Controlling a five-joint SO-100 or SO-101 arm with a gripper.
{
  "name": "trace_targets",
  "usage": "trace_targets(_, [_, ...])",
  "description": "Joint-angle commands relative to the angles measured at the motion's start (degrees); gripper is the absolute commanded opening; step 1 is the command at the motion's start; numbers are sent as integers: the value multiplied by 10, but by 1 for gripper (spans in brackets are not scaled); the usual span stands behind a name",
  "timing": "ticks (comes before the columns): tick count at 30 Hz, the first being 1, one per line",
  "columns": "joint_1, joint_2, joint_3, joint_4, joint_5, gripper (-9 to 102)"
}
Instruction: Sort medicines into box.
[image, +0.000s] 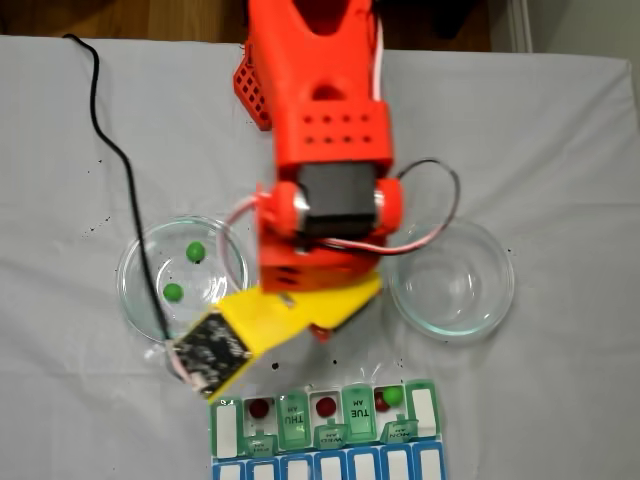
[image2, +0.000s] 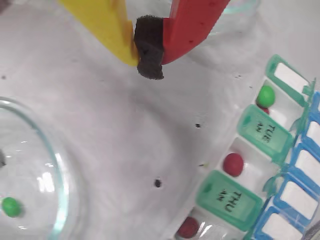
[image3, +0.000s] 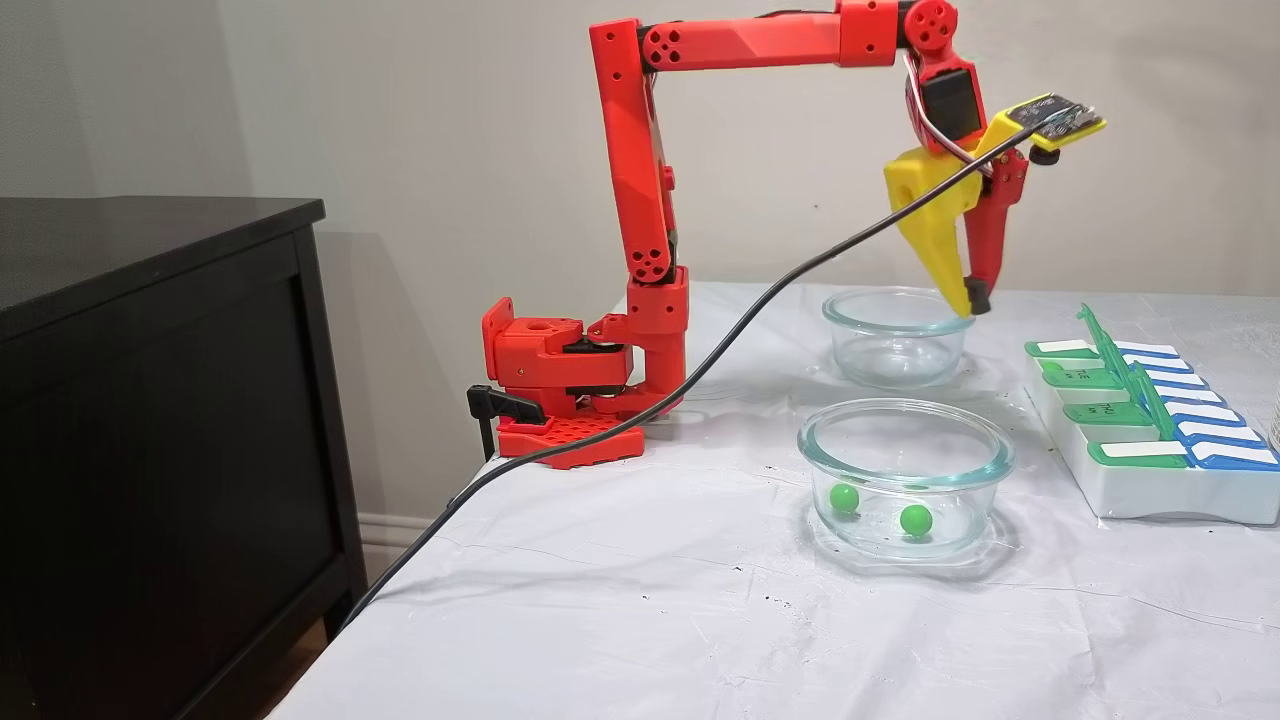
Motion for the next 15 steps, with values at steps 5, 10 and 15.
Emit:
trace_targets(5, [105,6,-56,60,-162,0])
trace_targets(10, [171,4,-38,59,-225,0])
trace_targets(15, [211,9,5,68,-270,6])
